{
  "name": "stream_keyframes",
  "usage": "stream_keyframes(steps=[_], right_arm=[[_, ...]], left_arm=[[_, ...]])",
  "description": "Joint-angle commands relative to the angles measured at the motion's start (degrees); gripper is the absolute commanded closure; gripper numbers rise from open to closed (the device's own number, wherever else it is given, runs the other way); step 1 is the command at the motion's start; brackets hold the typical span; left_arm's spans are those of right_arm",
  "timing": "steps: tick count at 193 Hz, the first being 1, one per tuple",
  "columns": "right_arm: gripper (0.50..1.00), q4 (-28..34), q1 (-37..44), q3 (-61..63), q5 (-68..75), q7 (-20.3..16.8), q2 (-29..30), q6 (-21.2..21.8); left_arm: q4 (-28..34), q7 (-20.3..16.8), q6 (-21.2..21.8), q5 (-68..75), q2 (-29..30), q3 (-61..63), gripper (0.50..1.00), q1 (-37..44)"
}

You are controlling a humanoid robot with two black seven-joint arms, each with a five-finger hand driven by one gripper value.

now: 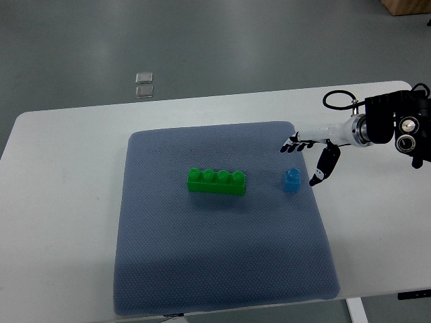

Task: Stack blue block on green block with right hand
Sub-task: 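Move the right hand down toward the small blue block, then close the right hand fingers around the blue block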

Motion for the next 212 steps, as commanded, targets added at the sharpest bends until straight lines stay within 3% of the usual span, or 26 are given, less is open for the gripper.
stream_keyframes(steps=[1, 73, 212], right_arm=[[0.636, -0.73, 0.02, -0.45, -0.67, -0.02, 0.71, -0.13], [0.726, -1.52, -0.15, -2.47, -2.25, -0.11, 3.35, -1.27], [0.748, -4.33, -0.59, -4.05, -3.48, -0.99, 5.55, -2.94]], left_arm=[[0.0, 0.0, 0.01, 0.0, 0.0, 0.0, 0.5, 0.0], [0.0, 0.0, 0.01, 0.0, 0.0, 0.0, 0.5, 0.0], [0.0, 0.0, 0.01, 0.0, 0.0, 0.0, 0.5, 0.0]])
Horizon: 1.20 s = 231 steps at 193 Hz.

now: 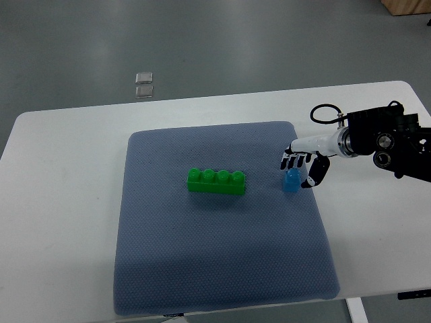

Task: Stack blue block on green block with right hand
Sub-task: 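Close the right hand fingers around the blue block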

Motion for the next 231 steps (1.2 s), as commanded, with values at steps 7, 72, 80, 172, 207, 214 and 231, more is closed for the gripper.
stream_keyframes(steps=[7, 72, 80, 172, 207, 214, 231], right_arm=[[0.75, -0.61, -0.01, -0.03, -0.07, -0.09, 0.53, -0.05], [0.76, -0.87, -0.1, -0.2, -0.77, -0.18, 0.97, -0.05], [0.76, -0.87, -0.1, -0.2, -1.04, -0.18, 0.97, -0.05], [0.762, -1.22, -0.54, -0.2, -2.01, -0.18, 1.67, -0.05], [0.767, -1.66, -0.8, -0.2, -2.45, -0.18, 1.84, -0.05], [0.769, -1.84, -0.89, -0.2, -2.71, -0.18, 1.84, -0.05], [0.773, -1.84, -1.15, -0.2, -2.71, -0.18, 1.84, -0.05]], left_arm=[[-0.01, 0.0, -0.01, 0.0, 0.0, 0.0, 0.5, 0.0], [0.0, 0.0, -0.01, 0.0, 0.0, 0.0, 0.5, 0.0], [-0.01, 0.0, -0.01, 0.0, 0.0, 0.0, 0.5, 0.0], [-0.01, 0.0, -0.01, 0.0, 0.0, 0.0, 0.5, 0.0], [-0.01, 0.0, -0.01, 0.0, 0.0, 0.0, 0.5, 0.0], [-0.01, 0.0, -0.01, 0.0, 0.0, 0.0, 0.5, 0.0], [-0.01, 0.0, -0.01, 0.0, 0.0, 0.0, 0.5, 0.0]])
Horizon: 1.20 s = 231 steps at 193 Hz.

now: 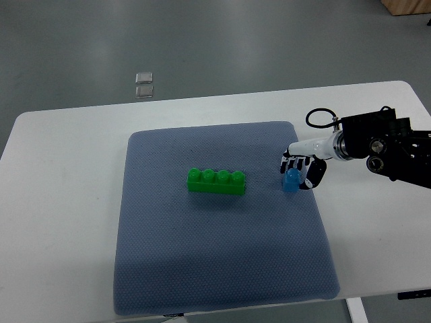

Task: Stack blue block on green block with right hand
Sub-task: 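Close the right hand fingers around the blue block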

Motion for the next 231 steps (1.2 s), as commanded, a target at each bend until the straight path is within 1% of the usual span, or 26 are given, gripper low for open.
stream_keyframes(steps=[1, 75, 204, 231], right_arm=[[0.773, -0.12, -0.25, 0.01, -0.14, 0.01, 0.01, 0.0], [0.803, -0.56, -0.07, 0.01, -0.23, 0.1, 0.36, 0.0], [0.816, -0.47, 0.1, 0.01, -1.2, 0.19, 0.63, -0.09], [0.834, -0.56, -0.07, 0.01, -1.46, 0.36, 0.89, -0.09]], left_arm=[[-0.01, 0.0, 0.01, 0.0, 0.0, 0.0, 0.5, 0.0], [0.08, 0.0, 0.01, 0.0, 0.0, 0.0, 0.5, 0.0], [-0.01, 0.0, 0.01, 0.0, 0.0, 0.0, 0.5, 0.0], [-0.01, 0.0, 0.01, 0.0, 0.0, 0.0, 0.5, 0.0]])
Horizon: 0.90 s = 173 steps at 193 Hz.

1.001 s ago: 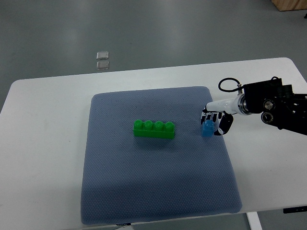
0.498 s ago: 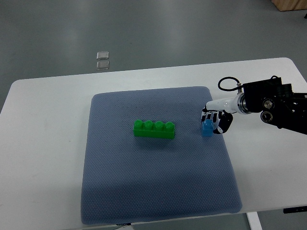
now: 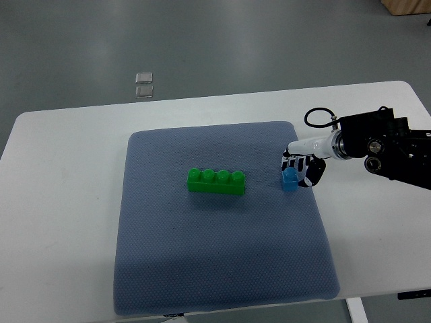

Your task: Stack blue block on green block with right hand

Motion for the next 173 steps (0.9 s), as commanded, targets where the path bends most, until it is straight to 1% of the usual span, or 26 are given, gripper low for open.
stream_keyframes(steps=[1, 52, 69, 110, 173], right_arm=[[0.834, -0.05, -0.21, 0.0, -0.22, 0.11, 0.16, 0.02], [0.85, -0.05, -0.21, 0.0, -0.48, 0.2, 0.42, 0.02], [0.873, -0.14, -0.3, 0.0, -0.48, 0.29, 0.42, 0.02], [0.879, -0.23, -0.21, 0.0, -0.83, 0.37, 0.51, 0.02], [0.824, -0.14, -0.21, 0.09, -0.74, 0.37, 0.86, 0.98]], left_arm=[[-0.01, 0.0, -0.01, 0.0, 0.0, 0.0, 0.5, 0.0], [-0.01, 0.0, -0.01, 0.0, 0.0, 0.0, 0.5, 0.0], [-0.01, 0.0, -0.01, 0.0, 0.0, 0.0, 0.5, 0.0], [-0.01, 0.0, -0.01, 0.0, 0.0, 0.0, 0.5, 0.0], [-0.01, 0.0, -0.01, 0.0, 0.0, 0.0, 0.5, 0.0]])
